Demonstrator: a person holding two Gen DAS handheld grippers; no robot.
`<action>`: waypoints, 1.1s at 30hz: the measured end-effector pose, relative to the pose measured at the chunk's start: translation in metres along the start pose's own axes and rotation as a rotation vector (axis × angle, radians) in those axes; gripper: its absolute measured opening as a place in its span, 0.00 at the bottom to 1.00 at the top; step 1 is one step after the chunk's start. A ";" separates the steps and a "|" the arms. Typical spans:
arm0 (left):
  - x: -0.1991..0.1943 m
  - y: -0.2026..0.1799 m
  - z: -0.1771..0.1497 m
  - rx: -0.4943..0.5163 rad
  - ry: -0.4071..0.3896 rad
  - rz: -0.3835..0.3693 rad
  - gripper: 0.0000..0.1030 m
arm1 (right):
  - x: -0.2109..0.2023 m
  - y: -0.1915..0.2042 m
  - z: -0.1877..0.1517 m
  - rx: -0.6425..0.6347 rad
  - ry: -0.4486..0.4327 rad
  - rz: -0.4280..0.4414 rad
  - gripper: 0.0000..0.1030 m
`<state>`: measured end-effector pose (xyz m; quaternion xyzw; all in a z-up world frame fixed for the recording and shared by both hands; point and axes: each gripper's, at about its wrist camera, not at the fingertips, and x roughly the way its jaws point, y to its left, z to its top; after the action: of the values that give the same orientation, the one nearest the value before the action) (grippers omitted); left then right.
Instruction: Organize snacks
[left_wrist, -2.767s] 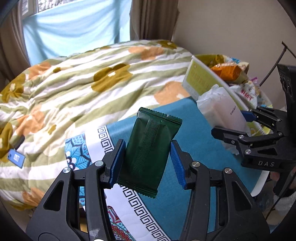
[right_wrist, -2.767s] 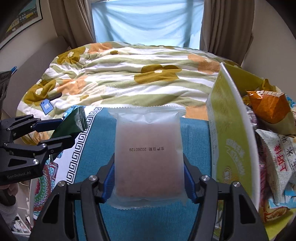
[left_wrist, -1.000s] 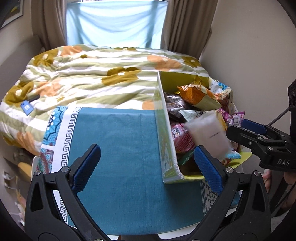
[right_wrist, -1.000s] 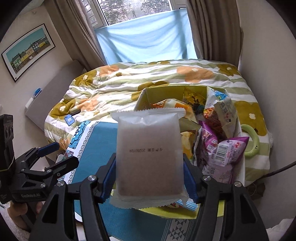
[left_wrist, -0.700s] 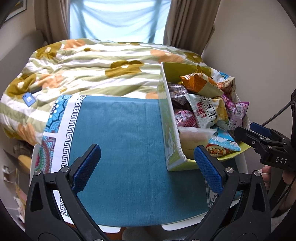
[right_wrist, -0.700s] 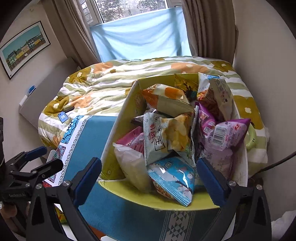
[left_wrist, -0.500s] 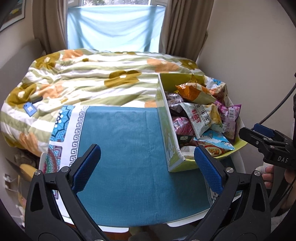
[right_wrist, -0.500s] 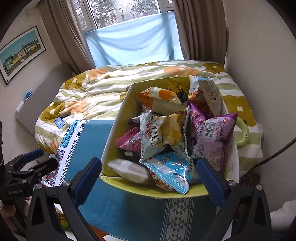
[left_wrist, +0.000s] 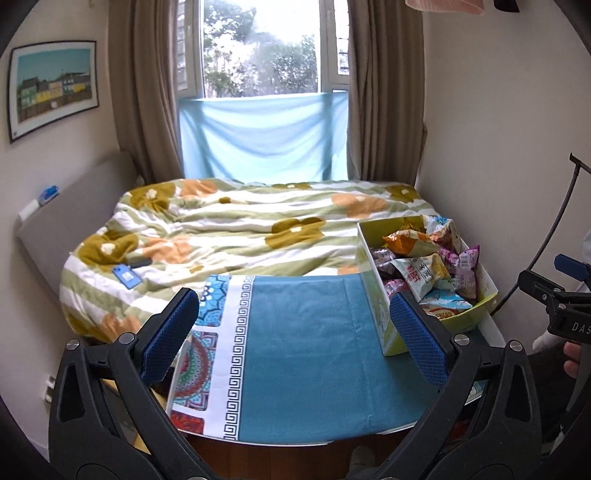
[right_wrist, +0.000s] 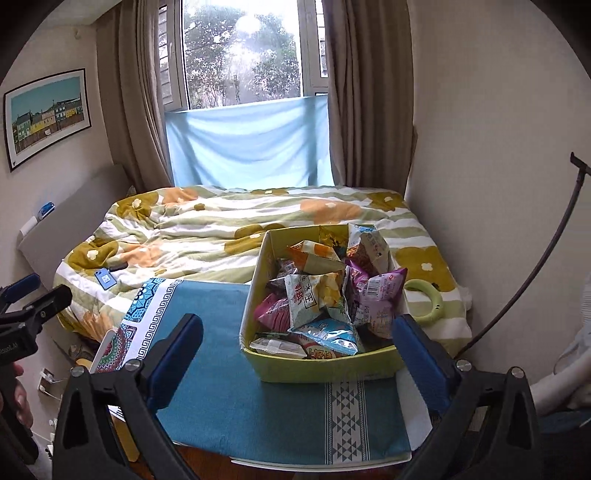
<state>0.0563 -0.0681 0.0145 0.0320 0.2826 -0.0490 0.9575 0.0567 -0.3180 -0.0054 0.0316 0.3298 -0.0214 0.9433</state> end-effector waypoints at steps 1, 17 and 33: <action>-0.007 0.003 -0.003 -0.002 -0.009 0.006 1.00 | -0.007 0.004 -0.003 -0.005 -0.009 -0.009 0.99; -0.044 0.005 -0.024 -0.018 -0.050 0.023 1.00 | -0.059 0.028 -0.028 0.024 -0.091 -0.029 0.99; -0.048 -0.007 -0.020 -0.020 -0.065 -0.006 1.00 | -0.062 0.026 -0.027 0.020 -0.098 -0.037 0.99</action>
<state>0.0048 -0.0693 0.0232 0.0201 0.2520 -0.0503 0.9662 -0.0066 -0.2891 0.0134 0.0338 0.2836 -0.0439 0.9573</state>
